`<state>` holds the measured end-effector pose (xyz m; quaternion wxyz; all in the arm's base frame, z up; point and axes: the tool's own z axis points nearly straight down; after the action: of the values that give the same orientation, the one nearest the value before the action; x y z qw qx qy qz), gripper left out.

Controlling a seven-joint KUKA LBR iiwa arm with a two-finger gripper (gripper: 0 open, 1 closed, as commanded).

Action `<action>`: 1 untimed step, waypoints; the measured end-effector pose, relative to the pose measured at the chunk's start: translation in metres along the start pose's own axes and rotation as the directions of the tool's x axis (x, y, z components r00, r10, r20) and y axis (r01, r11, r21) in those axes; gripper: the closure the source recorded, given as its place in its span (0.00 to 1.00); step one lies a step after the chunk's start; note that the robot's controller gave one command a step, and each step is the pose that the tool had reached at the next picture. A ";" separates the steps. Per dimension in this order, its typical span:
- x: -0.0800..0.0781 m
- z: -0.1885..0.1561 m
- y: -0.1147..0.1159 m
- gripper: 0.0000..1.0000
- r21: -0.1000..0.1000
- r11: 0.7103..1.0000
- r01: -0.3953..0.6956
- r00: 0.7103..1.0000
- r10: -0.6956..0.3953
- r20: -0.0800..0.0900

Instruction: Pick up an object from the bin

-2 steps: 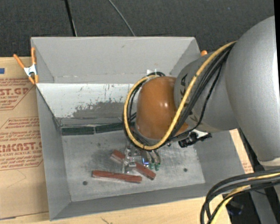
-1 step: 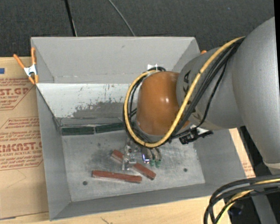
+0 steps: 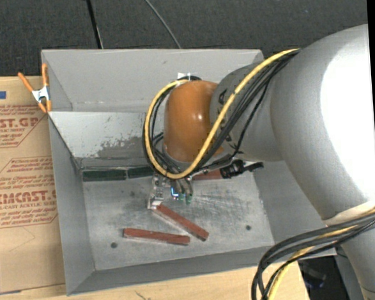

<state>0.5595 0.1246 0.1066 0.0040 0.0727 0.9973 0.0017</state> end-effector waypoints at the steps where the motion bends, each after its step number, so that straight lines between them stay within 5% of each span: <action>1: 0.022 -0.029 -0.029 0.00 0.006 0.961 -0.276 0.961 0.276 -0.008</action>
Offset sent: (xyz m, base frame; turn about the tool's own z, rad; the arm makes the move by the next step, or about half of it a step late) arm 0.0000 0.0000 0.0000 0.0000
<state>0.5332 0.0992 0.1354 -0.0009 0.2108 0.9775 0.0000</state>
